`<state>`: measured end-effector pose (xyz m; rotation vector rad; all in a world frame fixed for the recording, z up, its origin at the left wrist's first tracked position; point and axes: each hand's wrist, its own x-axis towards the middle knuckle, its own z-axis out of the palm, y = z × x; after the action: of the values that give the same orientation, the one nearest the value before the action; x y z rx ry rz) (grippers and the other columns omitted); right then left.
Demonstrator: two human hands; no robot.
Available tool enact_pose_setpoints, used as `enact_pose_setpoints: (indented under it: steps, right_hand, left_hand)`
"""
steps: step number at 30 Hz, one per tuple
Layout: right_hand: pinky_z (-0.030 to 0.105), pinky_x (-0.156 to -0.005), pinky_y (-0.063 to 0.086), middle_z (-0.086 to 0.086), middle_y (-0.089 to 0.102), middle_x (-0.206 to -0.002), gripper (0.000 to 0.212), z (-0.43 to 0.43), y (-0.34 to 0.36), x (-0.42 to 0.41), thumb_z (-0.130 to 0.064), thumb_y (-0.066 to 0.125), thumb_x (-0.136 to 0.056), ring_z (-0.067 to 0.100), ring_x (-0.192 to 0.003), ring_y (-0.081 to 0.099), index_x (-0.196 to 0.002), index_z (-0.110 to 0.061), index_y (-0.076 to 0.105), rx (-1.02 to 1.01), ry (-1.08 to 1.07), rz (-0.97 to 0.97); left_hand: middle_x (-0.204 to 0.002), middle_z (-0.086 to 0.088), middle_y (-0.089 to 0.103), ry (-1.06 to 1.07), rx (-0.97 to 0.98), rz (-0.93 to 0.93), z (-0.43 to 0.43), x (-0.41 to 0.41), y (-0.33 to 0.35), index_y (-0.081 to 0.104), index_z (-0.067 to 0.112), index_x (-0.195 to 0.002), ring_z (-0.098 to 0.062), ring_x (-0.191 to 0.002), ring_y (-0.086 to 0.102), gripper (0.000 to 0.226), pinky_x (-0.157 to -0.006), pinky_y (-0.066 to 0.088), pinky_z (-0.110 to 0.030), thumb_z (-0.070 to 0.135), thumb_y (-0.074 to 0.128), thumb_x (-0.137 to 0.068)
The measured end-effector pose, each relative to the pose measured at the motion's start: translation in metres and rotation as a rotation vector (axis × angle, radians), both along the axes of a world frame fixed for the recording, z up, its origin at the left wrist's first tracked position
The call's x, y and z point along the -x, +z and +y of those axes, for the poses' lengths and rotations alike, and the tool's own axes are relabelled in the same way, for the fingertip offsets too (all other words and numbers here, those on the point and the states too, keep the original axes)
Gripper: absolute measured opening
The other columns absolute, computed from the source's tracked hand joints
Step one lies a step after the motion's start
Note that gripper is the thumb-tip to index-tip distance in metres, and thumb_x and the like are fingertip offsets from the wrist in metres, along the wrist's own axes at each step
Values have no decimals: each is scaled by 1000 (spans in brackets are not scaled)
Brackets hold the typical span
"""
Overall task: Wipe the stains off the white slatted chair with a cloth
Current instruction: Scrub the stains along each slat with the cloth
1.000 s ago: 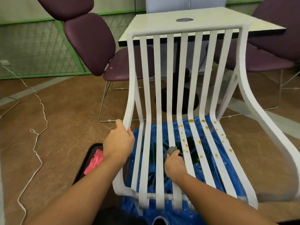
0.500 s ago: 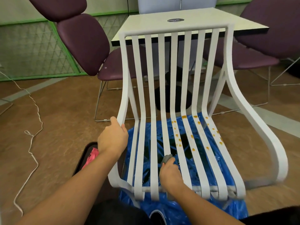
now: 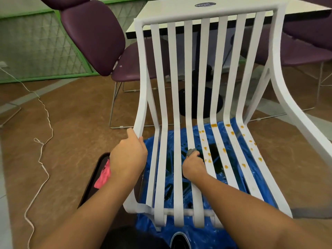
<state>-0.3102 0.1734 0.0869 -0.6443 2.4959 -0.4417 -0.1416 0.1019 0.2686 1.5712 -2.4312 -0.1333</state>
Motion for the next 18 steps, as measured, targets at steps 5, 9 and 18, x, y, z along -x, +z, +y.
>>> enact_pose_setpoints:
  steps: [5, 9, 18]
  right_hand:
    - [34, -68, 43, 24, 54, -126, 59, -35, -1, 28, -19, 45, -98, 32, -102, 62, -144, 6, 18, 73, -112, -34]
    - [35, -74, 44, 25, 51, -131, 61, -62, -3, 49, -17, 47, -97, 36, -111, 59, -145, 5, 17, 129, -140, -62]
    - [40, -86, 52, 25, 44, -141, 69, -108, -10, 85, -17, 50, -96, 38, -120, 56, -150, 7, 13, 48, -63, -7]
  left_hand:
    - [-79, -1, 53, 16, 47, -77, 0, 1, -5, 34, 20, -103, -20, -59, 56, 18, -49, 49, -31, 36, 36, -108]
    - [-77, 3, 48, 21, 53, -108, 0, 2, -5, 36, 20, -105, -17, -56, 52, 17, -41, 39, -26, 37, 38, -107]
    - [-83, 12, 42, 44, -52, 28, -1, 2, 0, 34, 28, -113, -3, -56, 46, 19, -49, 46, -24, 38, 47, -103]
